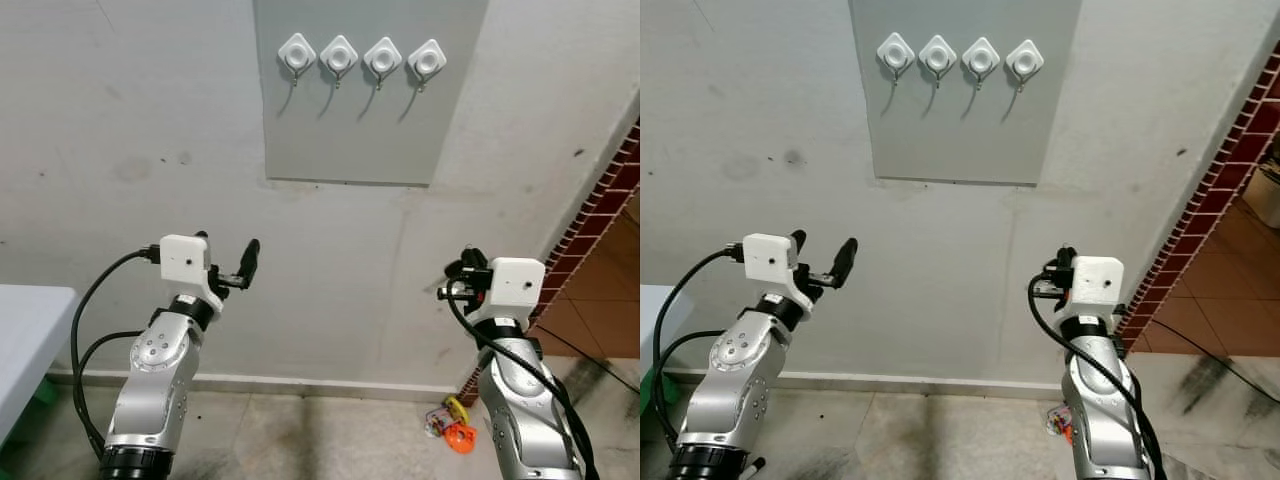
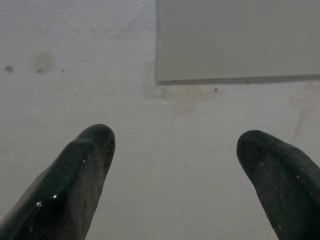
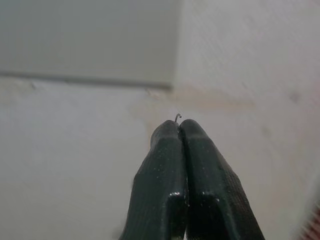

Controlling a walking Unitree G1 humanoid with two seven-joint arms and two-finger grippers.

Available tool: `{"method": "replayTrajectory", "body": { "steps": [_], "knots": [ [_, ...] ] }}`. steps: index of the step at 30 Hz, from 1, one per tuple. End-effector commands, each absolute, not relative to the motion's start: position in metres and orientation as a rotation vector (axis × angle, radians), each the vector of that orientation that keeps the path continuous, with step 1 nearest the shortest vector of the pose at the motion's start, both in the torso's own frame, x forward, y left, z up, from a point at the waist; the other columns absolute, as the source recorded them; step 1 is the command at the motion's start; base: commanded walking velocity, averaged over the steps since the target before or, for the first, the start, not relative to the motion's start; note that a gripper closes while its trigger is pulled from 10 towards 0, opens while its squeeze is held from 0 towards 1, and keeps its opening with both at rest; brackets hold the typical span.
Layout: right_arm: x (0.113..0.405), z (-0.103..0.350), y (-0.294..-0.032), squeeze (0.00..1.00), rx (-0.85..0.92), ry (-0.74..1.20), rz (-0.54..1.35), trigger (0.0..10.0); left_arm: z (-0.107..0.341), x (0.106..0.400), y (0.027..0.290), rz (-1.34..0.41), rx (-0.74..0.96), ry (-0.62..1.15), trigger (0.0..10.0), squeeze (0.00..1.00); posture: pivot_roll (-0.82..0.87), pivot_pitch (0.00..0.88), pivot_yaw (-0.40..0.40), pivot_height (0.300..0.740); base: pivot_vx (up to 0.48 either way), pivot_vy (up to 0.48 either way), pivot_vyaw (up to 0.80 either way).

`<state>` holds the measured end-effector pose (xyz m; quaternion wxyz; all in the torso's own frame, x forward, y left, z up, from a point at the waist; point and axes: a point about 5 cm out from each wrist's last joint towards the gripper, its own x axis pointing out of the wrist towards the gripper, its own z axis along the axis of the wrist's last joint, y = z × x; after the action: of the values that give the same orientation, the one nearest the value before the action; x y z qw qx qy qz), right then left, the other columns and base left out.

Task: Hang keys on a hook

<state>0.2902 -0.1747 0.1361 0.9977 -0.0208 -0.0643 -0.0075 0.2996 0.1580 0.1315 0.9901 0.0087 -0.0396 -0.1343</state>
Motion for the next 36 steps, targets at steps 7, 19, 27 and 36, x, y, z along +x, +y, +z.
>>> {"method": "replayTrajectory", "body": {
  "steps": [7, 19, 27, 36],
  "knots": [
    [0.301, 0.1482, -0.1784, 0.0, -0.052, -0.173, -0.004, 10.0, 0.1421, 0.3083, 0.1554, -0.303, 0.042, -0.111, 10.0, 0.0, -0.06, 0.0, 0.002, 0.74, 0.0, 0.0, 0.0],
    [0.2989, 0.1452, -0.1721, 0.0, -0.038, -0.175, 0.008, 10.0, 0.1449, 0.3118, 0.154, -0.31, -0.01, -0.127, 10.0, 0.0, -0.07, 0.0, 0.001, 0.74, 0.173, 0.0, 0.0],
    [0.2994, 0.1455, -0.1717, 0.0, -0.037, -0.177, 0.01, 10.0, 0.1449, 0.3127, 0.1519, -0.314, -0.019, -0.129, 10.0, 0.0, -0.07, 0.0, -0.001, 0.74, 0.357, 0.0, 0.0],
    [0.2987, 0.1442, -0.1704, 0.0, -0.039, -0.175, 0.021, 10.0, 0.146, 0.3109, 0.1485, -0.297, -0.009, -0.155, 10.0, 0.0, -0.07, 0.0, -0.006, 0.74, 0.227, 0.0, 0.0]
  ]
}}
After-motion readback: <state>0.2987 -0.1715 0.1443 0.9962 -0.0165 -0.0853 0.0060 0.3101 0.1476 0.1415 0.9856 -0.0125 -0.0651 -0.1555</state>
